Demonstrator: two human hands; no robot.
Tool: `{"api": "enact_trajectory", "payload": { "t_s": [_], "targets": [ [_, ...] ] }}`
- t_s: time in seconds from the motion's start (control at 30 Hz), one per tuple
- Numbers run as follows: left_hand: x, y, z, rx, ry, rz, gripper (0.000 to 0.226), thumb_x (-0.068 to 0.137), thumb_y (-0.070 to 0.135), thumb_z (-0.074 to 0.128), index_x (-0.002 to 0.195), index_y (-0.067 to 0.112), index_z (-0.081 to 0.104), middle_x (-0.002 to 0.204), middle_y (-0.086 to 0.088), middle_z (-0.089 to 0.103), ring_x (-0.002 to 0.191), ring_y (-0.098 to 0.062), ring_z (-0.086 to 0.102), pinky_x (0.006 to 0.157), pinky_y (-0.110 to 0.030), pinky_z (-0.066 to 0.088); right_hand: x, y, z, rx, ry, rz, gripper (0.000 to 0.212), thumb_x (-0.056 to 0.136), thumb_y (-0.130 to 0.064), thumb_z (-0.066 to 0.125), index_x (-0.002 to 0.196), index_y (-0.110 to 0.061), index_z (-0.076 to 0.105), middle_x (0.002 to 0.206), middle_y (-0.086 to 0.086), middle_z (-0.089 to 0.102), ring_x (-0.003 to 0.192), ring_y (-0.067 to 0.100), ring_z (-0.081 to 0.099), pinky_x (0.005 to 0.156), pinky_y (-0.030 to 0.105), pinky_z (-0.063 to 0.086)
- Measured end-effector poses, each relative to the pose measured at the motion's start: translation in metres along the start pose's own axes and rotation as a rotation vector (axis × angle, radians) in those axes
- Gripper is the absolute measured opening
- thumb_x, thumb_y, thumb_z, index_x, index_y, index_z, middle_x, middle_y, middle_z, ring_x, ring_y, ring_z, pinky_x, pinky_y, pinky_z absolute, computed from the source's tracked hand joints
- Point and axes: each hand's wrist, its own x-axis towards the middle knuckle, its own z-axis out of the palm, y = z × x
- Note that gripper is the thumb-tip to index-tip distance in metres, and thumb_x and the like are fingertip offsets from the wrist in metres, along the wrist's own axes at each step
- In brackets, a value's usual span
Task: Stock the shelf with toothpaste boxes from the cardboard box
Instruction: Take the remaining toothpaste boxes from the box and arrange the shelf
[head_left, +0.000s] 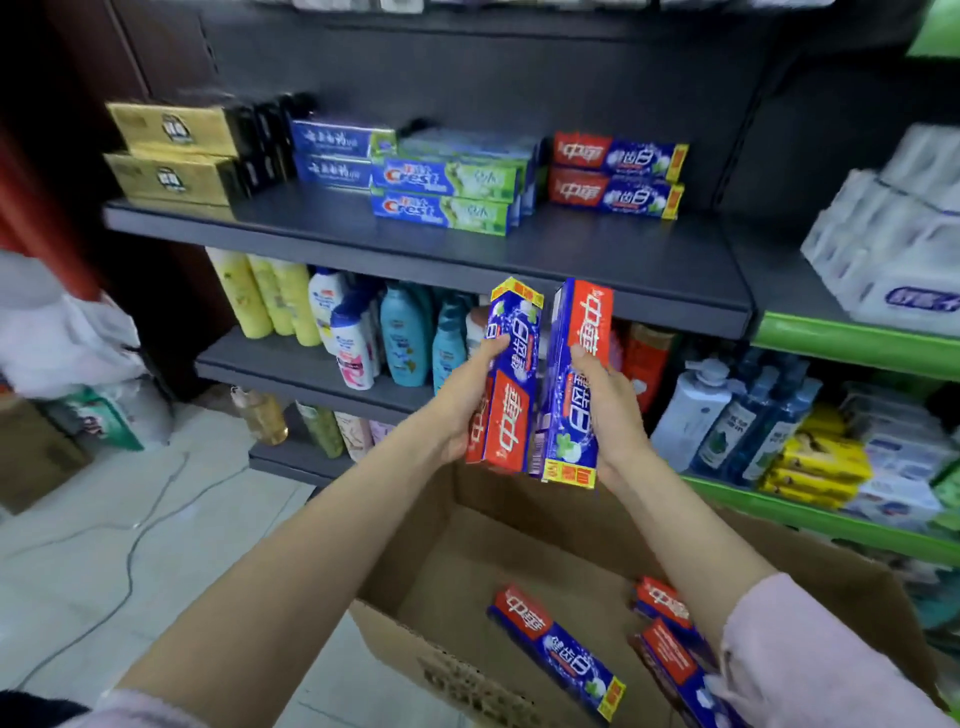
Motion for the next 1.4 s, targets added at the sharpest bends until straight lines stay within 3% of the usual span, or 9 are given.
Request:
{"api": "enact_trajectory", "payload": {
  "t_s": [0.13, 0.27, 0.37, 0.47, 0.6, 0.73, 0.93, 1.23, 1.4],
  "targets": [
    [0.005, 0.038, -0.019, 0.116, 0.048, 0.089, 0.034, 0.085, 0.046, 0.062, 0.094, 0.013, 0.060, 0.071, -0.005, 0.071, 0.058, -0.017, 0.066, 0.060, -0.027, 0.056, 0.021, -0.029, 0.039, 0.039, 0.016, -0.048, 0.019, 0.094, -0.027, 0.050, 0.092, -0.011, 0.059, 0.073, 0.004, 0.071, 0.061, 0.015, 0.067, 0.064, 0.029, 0.055],
    [0.026, 0.078, -0.039, 0.064, 0.091, 0.232, 0.038, 0.085, 0.029, 0.066, 0.112, 0.006, 0.053, 0.077, -0.010, 0.067, 0.056, -0.017, 0.063, 0.058, -0.029, 0.055, 0.046, -0.061, 0.073, 0.095, 0.015, -0.069, 0.021, 0.095, -0.021, 0.044, 0.078, -0.013, 0.055, 0.062, 0.001, 0.067, 0.053, 0.012, 0.062, 0.059, 0.027, 0.051],
    [0.043, 0.109, -0.046, 0.091, 0.050, 0.359, 0.032, 0.087, 0.026, 0.064, 0.112, 0.010, 0.052, 0.078, -0.009, 0.068, 0.056, -0.018, 0.064, 0.056, -0.027, 0.054, 0.064, -0.081, 0.088, -0.016, 0.031, -0.148, 0.020, 0.095, -0.019, 0.045, 0.080, -0.014, 0.057, 0.069, 0.004, 0.067, 0.054, 0.012, 0.063, 0.062, 0.030, 0.051],
    [0.060, 0.136, -0.046, 0.128, -0.002, 0.487, 0.025, 0.088, 0.025, 0.064, 0.108, 0.013, 0.056, 0.094, -0.016, 0.070, 0.072, -0.029, 0.067, 0.070, -0.037, 0.055, 0.088, -0.097, 0.090, -0.209, 0.090, -0.345, 0.014, 0.095, -0.020, 0.052, 0.101, -0.018, 0.064, 0.085, 0.000, 0.070, 0.065, 0.007, 0.067, 0.069, 0.029, 0.053],
    [0.085, 0.161, -0.036, 0.219, 0.047, 0.595, 0.011, 0.086, 0.030, 0.067, 0.090, 0.023, 0.060, 0.096, -0.011, 0.070, 0.077, -0.024, 0.065, 0.084, -0.043, 0.054, 0.122, -0.125, 0.075, -0.692, 0.228, -0.574, 0.050, 0.092, -0.025, 0.058, 0.140, -0.019, 0.046, 0.121, -0.001, 0.058, 0.105, 0.013, 0.057, 0.092, 0.026, 0.043],
    [0.107, 0.177, -0.023, 0.303, 0.156, 0.639, 0.018, 0.083, 0.040, 0.068, 0.084, 0.025, 0.057, 0.095, -0.007, 0.071, 0.086, -0.025, 0.069, 0.087, -0.045, 0.054, 0.150, -0.151, 0.057, -1.480, 0.351, -0.570, 0.046, 0.094, -0.026, 0.055, 0.139, -0.033, 0.045, 0.129, 0.005, 0.054, 0.122, 0.027, 0.046, 0.099, 0.042, 0.036],
    [0.130, 0.191, 0.005, 0.229, 0.090, 0.607, 0.036, 0.084, 0.039, 0.067, 0.108, 0.024, 0.045, 0.108, -0.014, 0.068, 0.089, -0.034, 0.070, 0.086, -0.053, 0.054, 0.202, -0.172, 0.037, -1.948, 0.242, -0.445, 0.050, 0.097, -0.020, 0.048, 0.142, -0.038, 0.036, 0.137, 0.006, 0.047, 0.128, 0.028, 0.040, 0.104, 0.047, 0.032],
    [0.177, 0.201, 0.035, 0.147, 0.126, 0.557, 0.040, 0.082, 0.040, 0.069, 0.110, 0.023, 0.046, 0.098, -0.015, 0.072, 0.083, -0.037, 0.071, 0.083, -0.057, 0.054, 0.291, -0.195, 0.014, -1.903, 0.198, -0.605, 0.061, 0.090, -0.020, 0.060, 0.143, -0.034, 0.034, 0.138, 0.007, 0.041, 0.131, 0.030, 0.036, 0.106, 0.043, 0.033],
    [0.189, 0.206, 0.043, 0.180, 0.159, 0.525, 0.043, 0.083, 0.043, 0.067, 0.112, 0.024, 0.042, 0.099, -0.016, 0.071, 0.085, -0.034, 0.071, 0.083, -0.055, 0.055, 0.313, -0.182, 0.008, -1.418, 0.284, -0.685, 0.038, 0.096, -0.020, 0.036, 0.132, -0.018, 0.050, 0.132, 0.013, 0.043, 0.118, 0.029, 0.037, 0.088, 0.035, 0.032]
  ]
}}
